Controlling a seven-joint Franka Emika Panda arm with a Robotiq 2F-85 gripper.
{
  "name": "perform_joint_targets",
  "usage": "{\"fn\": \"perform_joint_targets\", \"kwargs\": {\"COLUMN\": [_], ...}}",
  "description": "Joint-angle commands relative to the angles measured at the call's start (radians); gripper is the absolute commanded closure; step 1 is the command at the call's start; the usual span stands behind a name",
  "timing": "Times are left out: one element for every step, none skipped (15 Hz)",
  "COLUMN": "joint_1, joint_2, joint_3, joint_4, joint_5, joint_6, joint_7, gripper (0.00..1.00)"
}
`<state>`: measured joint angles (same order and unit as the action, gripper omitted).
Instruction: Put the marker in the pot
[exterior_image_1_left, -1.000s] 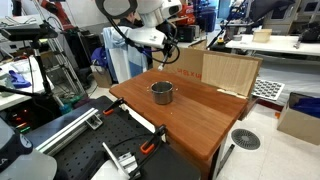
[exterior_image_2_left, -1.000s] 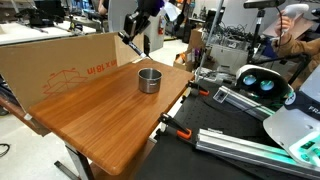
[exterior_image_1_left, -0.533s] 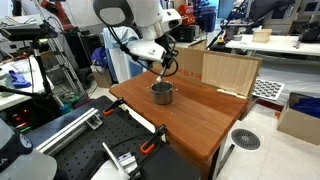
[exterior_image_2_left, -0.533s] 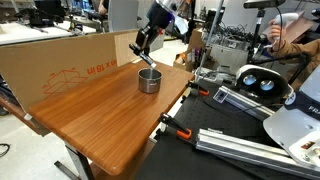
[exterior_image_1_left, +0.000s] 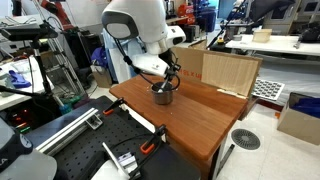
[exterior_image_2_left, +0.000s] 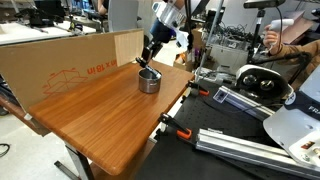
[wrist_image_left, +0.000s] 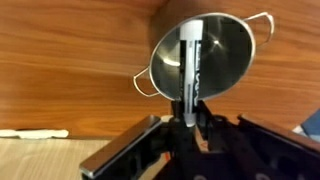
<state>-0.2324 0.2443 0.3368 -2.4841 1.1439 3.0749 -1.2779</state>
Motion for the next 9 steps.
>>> {"fn": "perform_joint_targets", "kwargs": {"joint_1": [-0.009, -0.007, -0.006, -0.006, -0.008, -0.009, -0.009, -0.011, -0.012], "joint_2": [0.067, 0.081, 0.092, 0.097, 0.097, 0.098, 0.098, 0.097, 0.095], "joint_3": [0.023, 0.022, 0.019, 0.021, 0.022, 0.023, 0.024, 0.027, 0.028], "joint_4": [0.042, 0.047, 0.050, 0.055, 0.058, 0.060, 0.061, 0.062, 0.062], "joint_5": [0.040, 0.033, 0.022, 0.023, 0.023, 0.023, 0.022, 0.024, 0.025], "joint_6": [0.068, 0.074, 0.074, 0.080, 0.081, 0.078, 0.076, 0.075, 0.075], "joint_7": [-0.056, -0.050, -0.044, -0.043, -0.043, -0.043, -0.041, -0.042, -0.043], "gripper": [0.95, 0.79, 0.55, 0.54, 0.51, 0.45, 0.37, 0.30, 0.22]}}
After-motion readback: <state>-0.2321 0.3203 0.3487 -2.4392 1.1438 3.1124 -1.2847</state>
